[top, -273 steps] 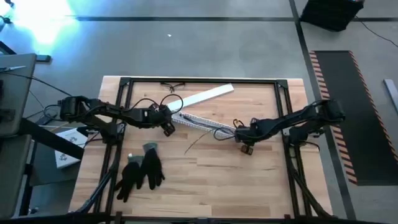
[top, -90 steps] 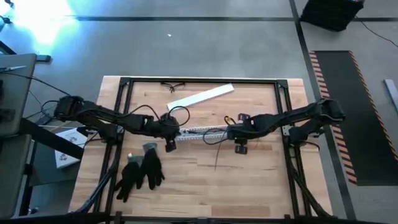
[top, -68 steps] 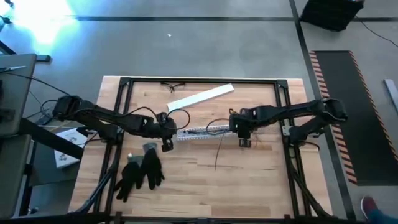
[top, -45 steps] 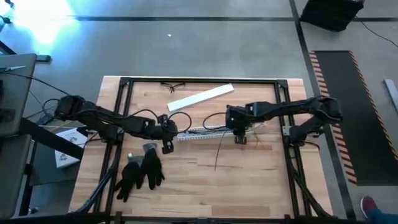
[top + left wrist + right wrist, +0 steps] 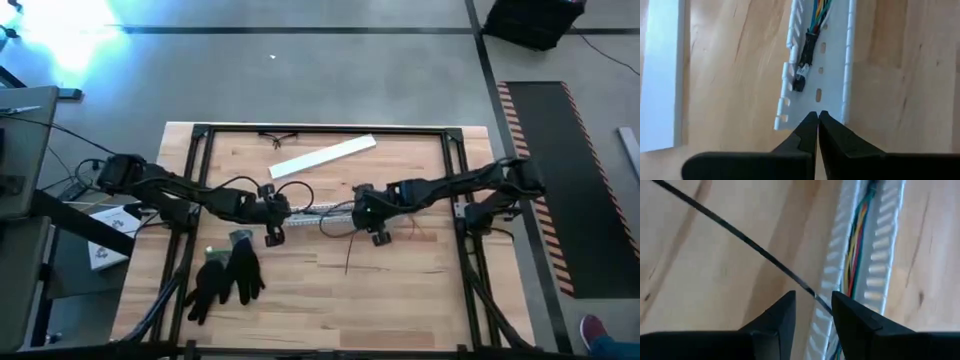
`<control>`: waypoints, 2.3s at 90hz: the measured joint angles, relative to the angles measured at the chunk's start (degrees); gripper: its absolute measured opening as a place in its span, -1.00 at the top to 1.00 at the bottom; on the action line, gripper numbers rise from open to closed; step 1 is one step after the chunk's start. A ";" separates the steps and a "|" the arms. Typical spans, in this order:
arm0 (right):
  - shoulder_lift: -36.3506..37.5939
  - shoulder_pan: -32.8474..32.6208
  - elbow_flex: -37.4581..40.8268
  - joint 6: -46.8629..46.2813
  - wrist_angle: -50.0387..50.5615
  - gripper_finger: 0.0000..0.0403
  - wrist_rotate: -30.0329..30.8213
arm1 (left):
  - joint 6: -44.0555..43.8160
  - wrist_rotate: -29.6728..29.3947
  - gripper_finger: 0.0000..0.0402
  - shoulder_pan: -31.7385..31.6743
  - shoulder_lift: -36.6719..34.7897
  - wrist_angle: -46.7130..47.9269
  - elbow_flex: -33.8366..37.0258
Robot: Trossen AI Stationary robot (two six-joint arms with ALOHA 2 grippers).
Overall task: Ziptie cables
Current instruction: Put the cable into the white cable duct, then close the white cable duct
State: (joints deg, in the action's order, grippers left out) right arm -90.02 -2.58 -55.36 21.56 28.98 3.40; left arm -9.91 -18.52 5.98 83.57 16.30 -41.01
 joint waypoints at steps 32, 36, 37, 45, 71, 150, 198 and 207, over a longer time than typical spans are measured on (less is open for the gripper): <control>-5.01 -3.00 0.02 3.09 -4.75 0.49 7.54 | -0.35 -1.73 1.00 0.63 1.22 1.07 0.02; -5.02 -3.30 -0.04 1.81 -5.41 0.56 8.76 | -0.43 -3.19 1.00 1.10 0.70 1.76 -0.03; -5.02 -3.34 -0.07 1.28 -5.54 0.59 8.92 | -0.45 -3.50 1.00 1.20 0.53 2.06 -0.13; -4.52 -3.53 -0.14 -1.22 -5.87 0.83 9.18 | -2.59 -5.05 1.00 2.21 -0.93 6.20 -1.80; -3.25 -3.53 -7.33 -4.67 1.59 1.00 9.94 | -12.36 -3.98 1.00 6.88 -2.92 15.42 -4.14; -1.17 -8.55 -33.44 -15.29 22.25 1.00 9.95 | -12.00 -7.90 0.88 8.58 -2.87 -1.40 2.60; 12.84 -14.09 -5.74 -54.45 32.42 1.00 19.73 | -6.44 -5.59 0.79 6.03 -2.97 10.51 -7.19; 16.21 -9.34 1.49 -56.14 31.44 1.00 16.71 | -9.76 -4.38 0.79 6.12 -2.98 11.95 -6.48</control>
State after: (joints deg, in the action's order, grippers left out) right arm -73.81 -11.92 -53.87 -34.58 60.43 20.12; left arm -19.67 -22.90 12.10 80.60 28.25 -47.49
